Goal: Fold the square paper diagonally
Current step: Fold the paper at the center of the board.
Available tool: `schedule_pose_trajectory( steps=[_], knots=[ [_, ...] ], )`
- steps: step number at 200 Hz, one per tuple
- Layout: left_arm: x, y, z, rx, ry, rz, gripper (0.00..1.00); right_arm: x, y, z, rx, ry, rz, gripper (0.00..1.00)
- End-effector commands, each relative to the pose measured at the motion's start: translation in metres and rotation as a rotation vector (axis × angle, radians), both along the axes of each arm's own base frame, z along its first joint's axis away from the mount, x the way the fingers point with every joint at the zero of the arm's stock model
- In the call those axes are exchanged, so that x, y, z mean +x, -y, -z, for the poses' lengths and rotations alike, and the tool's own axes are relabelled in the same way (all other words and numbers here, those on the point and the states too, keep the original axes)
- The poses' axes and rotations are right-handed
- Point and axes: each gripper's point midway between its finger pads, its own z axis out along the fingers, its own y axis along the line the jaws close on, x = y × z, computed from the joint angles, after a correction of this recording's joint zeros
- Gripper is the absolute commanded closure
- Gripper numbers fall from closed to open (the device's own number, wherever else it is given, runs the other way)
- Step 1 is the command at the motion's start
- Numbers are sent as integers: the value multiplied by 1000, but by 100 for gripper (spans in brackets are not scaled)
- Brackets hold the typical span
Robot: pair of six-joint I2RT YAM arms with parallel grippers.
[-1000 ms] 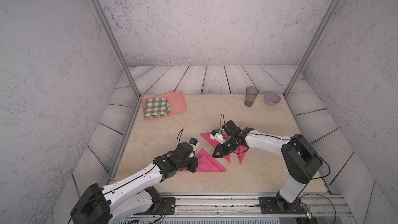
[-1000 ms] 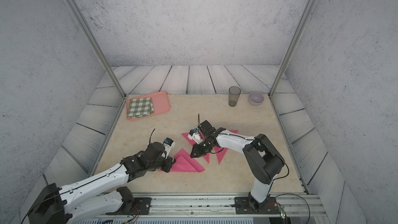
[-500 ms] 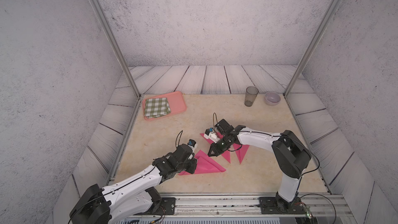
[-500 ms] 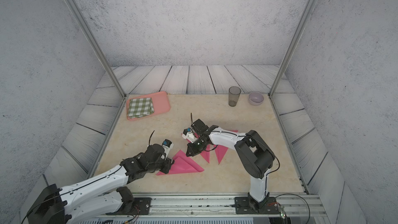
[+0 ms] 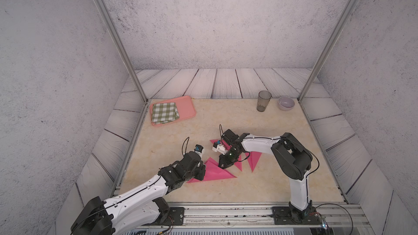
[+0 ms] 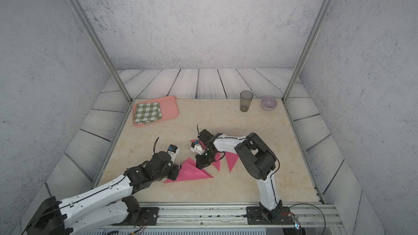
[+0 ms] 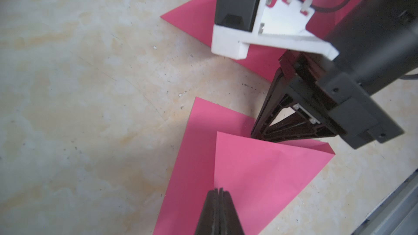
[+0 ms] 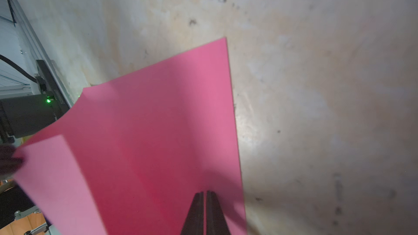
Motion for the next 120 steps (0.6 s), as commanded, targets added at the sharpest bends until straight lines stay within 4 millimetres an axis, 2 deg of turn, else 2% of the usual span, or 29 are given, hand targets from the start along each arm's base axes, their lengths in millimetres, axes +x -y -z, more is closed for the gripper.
schedule_pose_trajectory(
  steps=[1,46,98,120],
  knots=[
    [7,-6,1,11,42,-30,100,-9,6,15,-50,-58,-13,90],
    [15,2,10,47,36,-13,100,-10,9,16,-64,-61,-16,90],
    [20,2,32,123,-15,-22,100,-8,11,15,-75,-48,-14,87],
    [23,2,34,128,-7,-34,100,-9,13,15,-87,-45,-15,87]
  ],
)
